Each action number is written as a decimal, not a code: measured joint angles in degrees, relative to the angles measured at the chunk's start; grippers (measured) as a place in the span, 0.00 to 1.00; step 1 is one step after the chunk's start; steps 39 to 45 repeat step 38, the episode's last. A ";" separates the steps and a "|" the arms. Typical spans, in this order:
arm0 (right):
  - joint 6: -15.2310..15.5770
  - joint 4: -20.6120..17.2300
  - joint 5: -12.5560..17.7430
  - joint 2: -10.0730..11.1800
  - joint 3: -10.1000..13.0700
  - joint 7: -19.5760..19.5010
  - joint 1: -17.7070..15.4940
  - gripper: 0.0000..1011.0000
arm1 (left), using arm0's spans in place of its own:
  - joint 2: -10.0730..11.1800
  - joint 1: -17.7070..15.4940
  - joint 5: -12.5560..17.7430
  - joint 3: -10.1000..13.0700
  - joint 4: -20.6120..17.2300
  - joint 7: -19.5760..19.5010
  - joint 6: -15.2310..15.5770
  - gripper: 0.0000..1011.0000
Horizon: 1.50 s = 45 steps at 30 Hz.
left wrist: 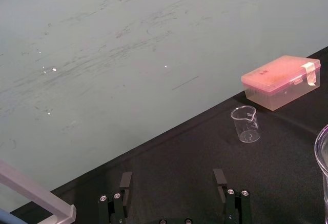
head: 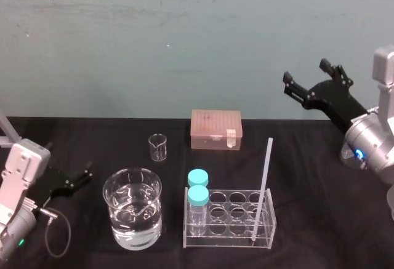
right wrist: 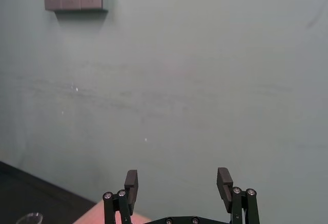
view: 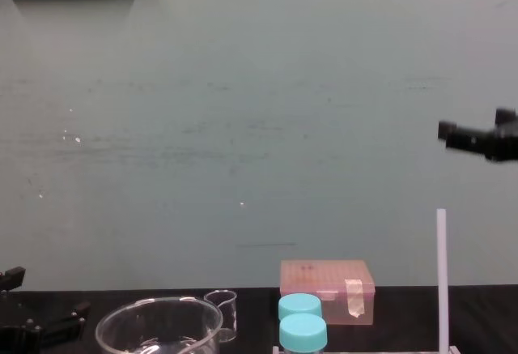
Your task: Pick up the stirring rod with one hand, then place it down.
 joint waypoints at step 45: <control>3.35 -1.12 -0.83 -2.01 0.62 -1.45 -2.42 0.99 | 0.00 0.00 0.00 0.00 0.00 0.00 0.00 0.99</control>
